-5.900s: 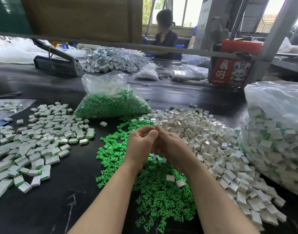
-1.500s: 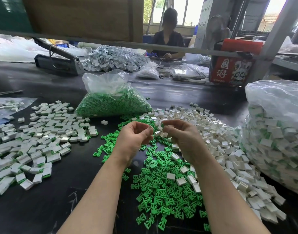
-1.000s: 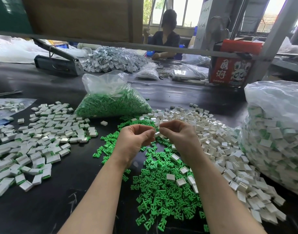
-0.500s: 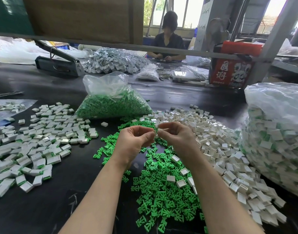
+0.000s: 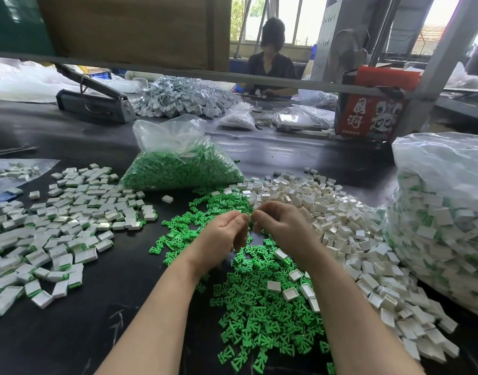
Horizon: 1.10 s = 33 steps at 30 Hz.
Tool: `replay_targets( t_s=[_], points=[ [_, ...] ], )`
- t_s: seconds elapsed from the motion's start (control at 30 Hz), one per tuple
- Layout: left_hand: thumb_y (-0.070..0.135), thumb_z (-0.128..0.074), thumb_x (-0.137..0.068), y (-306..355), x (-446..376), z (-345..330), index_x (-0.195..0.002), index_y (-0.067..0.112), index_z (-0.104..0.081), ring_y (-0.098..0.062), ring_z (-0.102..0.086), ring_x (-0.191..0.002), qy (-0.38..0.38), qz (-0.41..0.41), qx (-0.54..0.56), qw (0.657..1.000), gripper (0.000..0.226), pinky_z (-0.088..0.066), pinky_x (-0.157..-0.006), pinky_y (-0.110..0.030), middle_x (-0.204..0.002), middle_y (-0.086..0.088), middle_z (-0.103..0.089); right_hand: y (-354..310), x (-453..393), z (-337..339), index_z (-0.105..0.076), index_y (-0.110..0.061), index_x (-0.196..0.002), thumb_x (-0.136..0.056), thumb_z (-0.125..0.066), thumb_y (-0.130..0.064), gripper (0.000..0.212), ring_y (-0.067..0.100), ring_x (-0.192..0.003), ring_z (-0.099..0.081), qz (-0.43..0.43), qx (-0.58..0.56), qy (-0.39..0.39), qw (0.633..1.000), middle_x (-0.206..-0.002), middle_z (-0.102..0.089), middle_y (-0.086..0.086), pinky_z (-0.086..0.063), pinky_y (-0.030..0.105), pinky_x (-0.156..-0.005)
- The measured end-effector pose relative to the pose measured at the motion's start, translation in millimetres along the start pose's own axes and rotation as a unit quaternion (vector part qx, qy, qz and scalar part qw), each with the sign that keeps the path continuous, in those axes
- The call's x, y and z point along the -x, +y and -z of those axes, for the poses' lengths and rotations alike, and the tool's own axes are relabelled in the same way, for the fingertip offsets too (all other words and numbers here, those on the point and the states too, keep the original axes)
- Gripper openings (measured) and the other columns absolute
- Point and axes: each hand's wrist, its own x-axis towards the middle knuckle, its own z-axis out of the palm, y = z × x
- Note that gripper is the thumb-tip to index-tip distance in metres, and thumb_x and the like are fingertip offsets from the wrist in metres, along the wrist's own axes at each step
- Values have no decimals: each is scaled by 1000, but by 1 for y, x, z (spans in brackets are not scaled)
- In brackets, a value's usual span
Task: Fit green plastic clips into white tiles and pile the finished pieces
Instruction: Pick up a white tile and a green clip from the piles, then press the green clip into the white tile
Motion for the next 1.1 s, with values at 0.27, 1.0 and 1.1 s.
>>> replay_targets(
  t_s=[0.27, 1.0, 1.1],
  points=[
    [31, -44, -97, 4, 2, -7, -73, 18, -56, -12, -45, -57, 15, -10, 22, 1000, 30, -38, -52, -19, -66, -3, -52, 3, -1, -9, -52, -12, -75, -104, -42, -23, 33, 15, -58, -45, -20, 25, -21, 999, -64, -51, 2, -38, 37, -61],
    [18, -41, -103, 4, -1, -16, -77, 9, -66, -17, -54, -62, -30, 1, 74, 997, 37, -47, -57, -32, -65, -2, -63, 10, -2, -10, -56, -5, -78, -102, -40, -23, 34, 39, -77, -61, 9, 96, 26, 995, -77, -65, 21, -50, 53, -75],
    [28, -45, -95, 6, 1, -15, -66, 25, -69, -8, -53, -58, -32, 6, 73, 997, 38, -46, -53, -21, -64, 3, -61, 9, -1, -7, -56, 0, -82, -100, -41, -29, 37, 44, -78, -59, 6, 52, -3, 999, -80, -64, 28, -49, 54, -76]
  ],
)
